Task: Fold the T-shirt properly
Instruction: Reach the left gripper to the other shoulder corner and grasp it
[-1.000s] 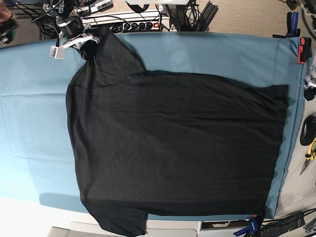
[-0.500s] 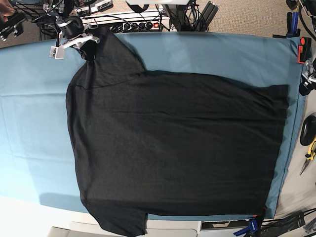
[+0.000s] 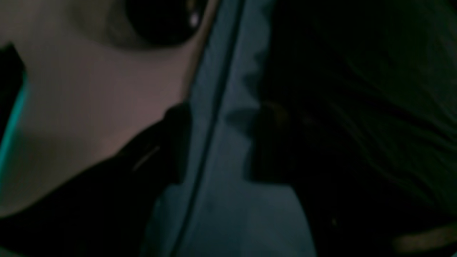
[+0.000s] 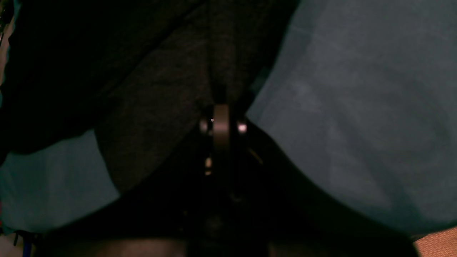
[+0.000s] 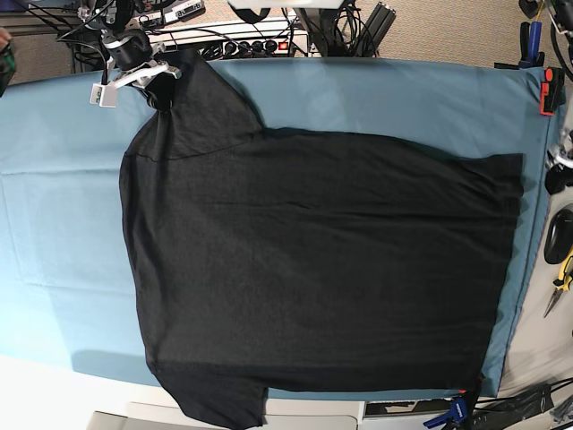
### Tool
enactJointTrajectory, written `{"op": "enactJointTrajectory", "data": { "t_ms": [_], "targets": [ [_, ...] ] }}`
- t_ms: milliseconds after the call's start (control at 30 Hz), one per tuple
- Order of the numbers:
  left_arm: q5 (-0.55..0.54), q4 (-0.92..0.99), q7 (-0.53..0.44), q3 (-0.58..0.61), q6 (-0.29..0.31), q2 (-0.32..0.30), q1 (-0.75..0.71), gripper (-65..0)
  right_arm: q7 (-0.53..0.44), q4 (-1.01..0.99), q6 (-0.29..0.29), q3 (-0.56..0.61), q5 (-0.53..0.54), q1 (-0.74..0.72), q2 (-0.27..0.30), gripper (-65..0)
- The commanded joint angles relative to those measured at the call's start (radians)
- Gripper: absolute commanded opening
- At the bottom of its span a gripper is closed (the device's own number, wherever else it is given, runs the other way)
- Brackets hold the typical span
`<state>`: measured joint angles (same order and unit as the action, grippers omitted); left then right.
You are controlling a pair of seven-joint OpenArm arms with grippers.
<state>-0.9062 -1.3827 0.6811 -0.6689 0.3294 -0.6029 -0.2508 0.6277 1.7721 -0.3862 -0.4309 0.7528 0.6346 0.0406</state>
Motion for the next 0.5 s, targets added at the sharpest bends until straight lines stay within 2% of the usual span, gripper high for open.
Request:
{"op": "enactJointTrajectory", "data": {
  "t_ms": [0, 200, 467],
  "targets": [
    [-0.029, -0.002, -0.015, -0.007, 0.004, -0.019, -0.002, -33.3, 0.060, -0.006, 0.039, -0.003, -0.066, 0.019, 0.003, -65.0],
    [-0.087, 0.075, 0.000, 0.010, 0.004, 0.005, -0.004, -33.3, 0.061, -0.006, 0.039, -0.003, -0.066, 0.019, 0.004, -65.0],
    [-0.070, 0.096, -0.008, 0.162, 0.007, 0.051, 0.021, -33.3, 0.061, -0.006, 0.039, -0.003, -0.066, 0.019, 0.004, -65.0]
  ]
}}
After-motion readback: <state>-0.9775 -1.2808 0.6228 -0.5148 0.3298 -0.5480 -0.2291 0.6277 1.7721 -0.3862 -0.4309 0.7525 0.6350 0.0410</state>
